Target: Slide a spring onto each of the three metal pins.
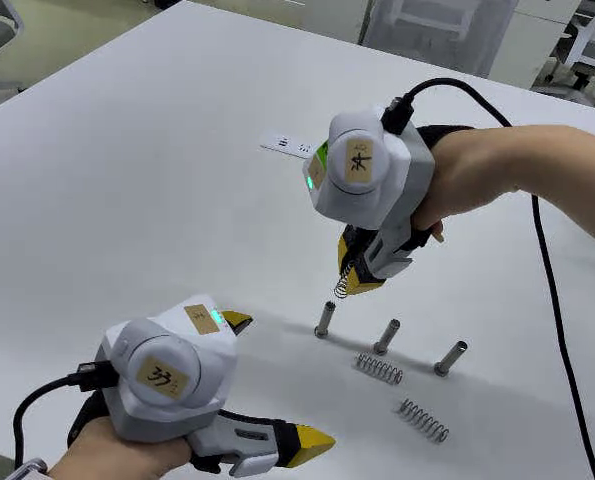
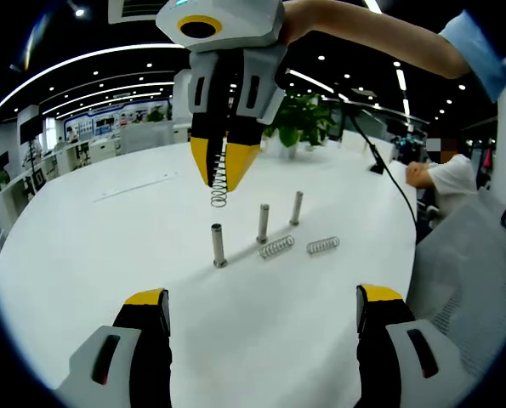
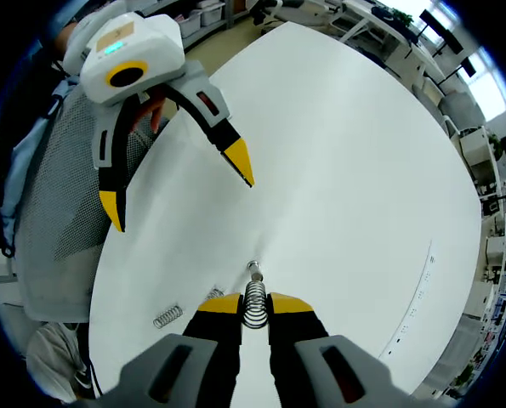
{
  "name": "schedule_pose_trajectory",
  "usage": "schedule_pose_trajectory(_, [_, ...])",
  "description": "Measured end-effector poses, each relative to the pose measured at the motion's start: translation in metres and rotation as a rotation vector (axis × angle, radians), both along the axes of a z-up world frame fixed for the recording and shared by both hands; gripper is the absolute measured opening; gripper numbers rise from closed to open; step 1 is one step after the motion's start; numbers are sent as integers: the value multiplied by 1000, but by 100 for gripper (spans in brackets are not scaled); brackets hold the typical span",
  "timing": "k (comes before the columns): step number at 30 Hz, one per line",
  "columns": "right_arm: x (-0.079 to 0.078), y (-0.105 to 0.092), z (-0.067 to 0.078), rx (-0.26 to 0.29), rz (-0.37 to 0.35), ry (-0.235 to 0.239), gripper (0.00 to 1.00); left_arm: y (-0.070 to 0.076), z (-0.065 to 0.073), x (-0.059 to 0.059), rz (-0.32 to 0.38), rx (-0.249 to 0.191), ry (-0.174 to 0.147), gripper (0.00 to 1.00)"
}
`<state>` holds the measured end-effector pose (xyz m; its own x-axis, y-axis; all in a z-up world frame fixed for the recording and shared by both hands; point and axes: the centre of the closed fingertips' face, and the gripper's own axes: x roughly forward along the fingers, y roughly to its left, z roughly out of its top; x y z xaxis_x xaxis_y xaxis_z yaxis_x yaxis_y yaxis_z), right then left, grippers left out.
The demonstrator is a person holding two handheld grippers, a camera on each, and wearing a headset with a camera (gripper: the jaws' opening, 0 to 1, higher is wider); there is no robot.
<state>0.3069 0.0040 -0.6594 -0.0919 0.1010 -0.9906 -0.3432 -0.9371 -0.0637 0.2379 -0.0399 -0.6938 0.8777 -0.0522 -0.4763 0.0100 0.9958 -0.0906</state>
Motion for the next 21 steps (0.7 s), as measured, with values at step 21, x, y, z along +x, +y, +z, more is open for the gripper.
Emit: schedule_pose_trajectory(21, [2,2,-21,-41,9,-21,13,-2,-6,1,-11,-13,10,91])
